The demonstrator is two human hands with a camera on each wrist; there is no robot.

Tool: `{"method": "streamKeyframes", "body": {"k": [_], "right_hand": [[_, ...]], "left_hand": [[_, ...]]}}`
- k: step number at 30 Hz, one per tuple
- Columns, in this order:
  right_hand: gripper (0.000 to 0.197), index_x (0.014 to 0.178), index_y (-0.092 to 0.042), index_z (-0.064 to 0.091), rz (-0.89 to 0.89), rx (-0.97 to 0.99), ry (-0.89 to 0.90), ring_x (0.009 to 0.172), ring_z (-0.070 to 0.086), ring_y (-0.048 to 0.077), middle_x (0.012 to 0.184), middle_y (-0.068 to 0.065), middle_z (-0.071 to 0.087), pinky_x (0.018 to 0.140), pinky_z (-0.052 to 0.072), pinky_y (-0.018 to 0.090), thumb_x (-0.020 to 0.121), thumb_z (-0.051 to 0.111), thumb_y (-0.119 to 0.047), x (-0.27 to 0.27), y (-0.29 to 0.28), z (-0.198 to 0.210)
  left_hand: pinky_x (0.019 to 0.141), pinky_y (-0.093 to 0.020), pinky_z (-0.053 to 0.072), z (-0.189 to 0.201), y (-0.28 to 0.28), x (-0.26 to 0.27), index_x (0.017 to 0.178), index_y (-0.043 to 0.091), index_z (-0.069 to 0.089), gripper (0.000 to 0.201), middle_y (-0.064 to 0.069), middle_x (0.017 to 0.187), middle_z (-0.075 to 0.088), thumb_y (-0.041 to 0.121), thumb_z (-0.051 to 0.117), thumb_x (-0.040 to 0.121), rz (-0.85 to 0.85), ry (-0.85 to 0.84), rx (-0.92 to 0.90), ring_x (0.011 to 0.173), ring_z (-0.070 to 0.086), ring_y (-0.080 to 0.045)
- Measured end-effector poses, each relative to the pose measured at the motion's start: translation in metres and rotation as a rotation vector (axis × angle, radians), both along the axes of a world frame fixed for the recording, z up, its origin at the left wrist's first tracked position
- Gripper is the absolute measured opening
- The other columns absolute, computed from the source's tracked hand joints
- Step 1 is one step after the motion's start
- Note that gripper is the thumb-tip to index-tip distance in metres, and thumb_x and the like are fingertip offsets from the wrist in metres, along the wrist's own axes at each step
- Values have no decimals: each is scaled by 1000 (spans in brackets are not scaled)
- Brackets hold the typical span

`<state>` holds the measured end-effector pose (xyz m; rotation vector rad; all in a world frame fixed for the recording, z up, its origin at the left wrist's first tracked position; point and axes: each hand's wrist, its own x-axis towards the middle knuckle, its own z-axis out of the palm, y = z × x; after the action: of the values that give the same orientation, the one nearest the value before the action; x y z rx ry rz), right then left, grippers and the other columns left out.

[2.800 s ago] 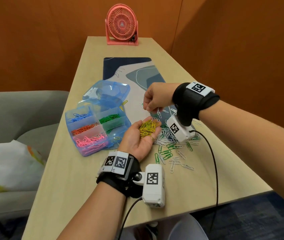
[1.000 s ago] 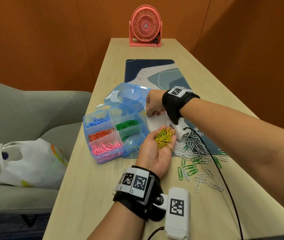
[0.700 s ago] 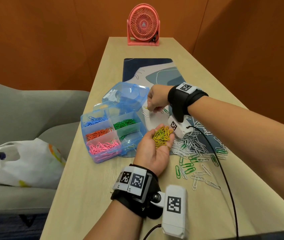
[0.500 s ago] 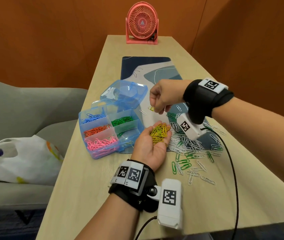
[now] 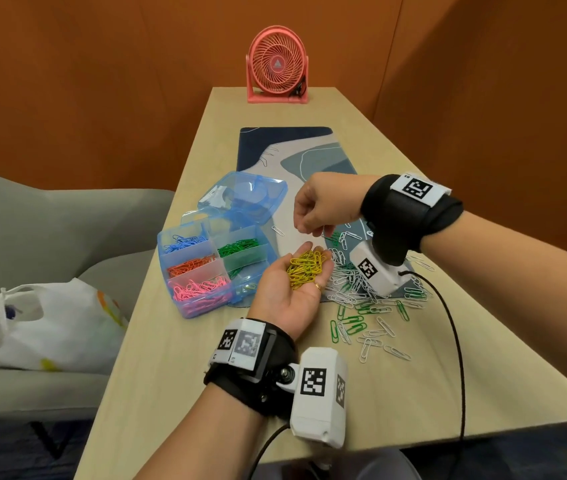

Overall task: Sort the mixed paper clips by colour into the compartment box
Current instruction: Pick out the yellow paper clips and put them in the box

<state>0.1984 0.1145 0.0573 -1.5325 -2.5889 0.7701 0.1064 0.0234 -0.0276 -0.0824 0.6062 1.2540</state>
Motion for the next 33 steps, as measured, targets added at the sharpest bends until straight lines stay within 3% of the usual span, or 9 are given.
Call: {"method": "streamKeyframes", "body": {"k": [4,7,10,14,18,21,23,28,33], "right_hand": [[16,90,-2,64,-74,-66,83,57,62,14,76,9,68,51,54,19,93,59,-18,-18,6,-15],[24,92,-3,63,-110,-162,116,53,61,15,70,8,66,50,55,20,93,59,-26,-34,4,-30],[19,98,-2,62,-116,-270,157,49,58,13,66,7,63,46,53,20,91,62,-19,-45,-4,-42],[32,120,2,51,-113,-350,169,44,60,12,69,11,64,49,55,24,90,60,-4,-49,-12,-52],[33,124,5,44,-159,-373,211,55,60,24,76,17,65,54,55,31,95,44,-10,-58,-16,-51],[37,122,4,43,-137,-410,186,55,59,26,77,19,63,52,54,30,93,54,-17,-68,-19,-49],[42,126,7,42,-110,-404,135,52,59,23,76,19,63,51,55,29,92,57,-12,-72,-21,-49],[45,132,1,40,-87,-337,47,44,56,18,69,16,61,48,54,27,89,53,-2,-66,-20,-46],[65,145,-9,23,-56,-311,-9,45,56,17,66,11,59,47,53,26,88,53,-1,-56,-20,-46]], "left_hand": [[104,-44,38,12,-14,-18,96,-6,58,35,-25,93,61,16,31,101,35,11,36,100,56,-38],[102,-43,41,19,-22,-39,97,-7,58,35,-24,93,64,15,32,101,87,19,68,94,58,-37],[95,-45,45,25,-25,-61,103,-6,59,33,-27,108,61,15,33,101,131,13,93,103,58,-37],[94,-45,46,34,-22,-85,103,-7,59,30,-25,96,63,12,37,100,190,29,126,100,58,-38],[96,-42,46,40,-13,-110,102,-6,59,29,-24,110,59,11,36,100,239,79,134,102,58,-36],[96,-40,47,40,-8,-122,101,-4,60,27,-24,109,58,10,37,100,249,132,123,101,58,-35],[96,-39,48,38,-5,-126,97,-4,60,25,-24,108,58,10,39,99,251,154,107,103,57,-35],[86,-39,54,30,6,-126,91,-2,58,26,-21,103,55,17,43,100,243,292,87,100,57,-29],[80,-32,53,24,6,-107,88,-1,56,15,-18,90,56,6,46,96,71,549,114,83,59,-25]]}}
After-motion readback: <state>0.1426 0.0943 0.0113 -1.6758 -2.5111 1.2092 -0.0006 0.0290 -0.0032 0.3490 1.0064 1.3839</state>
